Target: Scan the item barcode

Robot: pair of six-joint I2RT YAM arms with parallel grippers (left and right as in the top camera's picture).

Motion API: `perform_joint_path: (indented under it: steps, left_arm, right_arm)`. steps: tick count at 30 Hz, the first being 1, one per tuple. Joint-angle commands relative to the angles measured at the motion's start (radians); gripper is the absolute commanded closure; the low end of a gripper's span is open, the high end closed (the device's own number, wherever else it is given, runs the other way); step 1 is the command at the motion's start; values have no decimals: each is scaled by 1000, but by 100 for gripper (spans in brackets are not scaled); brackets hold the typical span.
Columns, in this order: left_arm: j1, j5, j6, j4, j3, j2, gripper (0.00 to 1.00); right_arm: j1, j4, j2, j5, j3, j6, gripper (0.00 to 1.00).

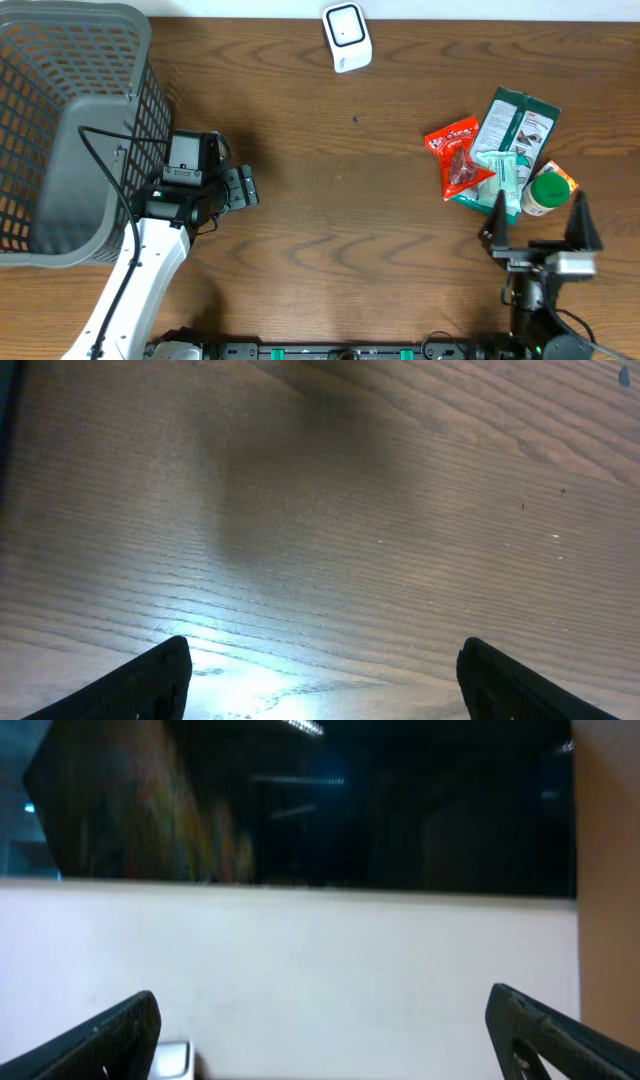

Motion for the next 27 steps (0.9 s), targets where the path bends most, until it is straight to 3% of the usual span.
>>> perform_joint_path:
  steps: [1, 7, 15, 27]
  left_arm:
    - [4, -13, 5, -3, -2, 4, 15]
    - [4, -13, 5, -3, -2, 4, 15]
    - [4, -13, 5, -3, -2, 4, 15]
    - [4, -13, 5, -3, -2, 4, 15]
  right_arm:
    - [2, 10, -6, -32, -61, 15, 1]
    - [2, -106, -6, -50, -90, 35, 1]
    - [2, -443, -6, -50, -90, 37, 1]
    - [2, -455, -6, -46, -90, 36, 1]
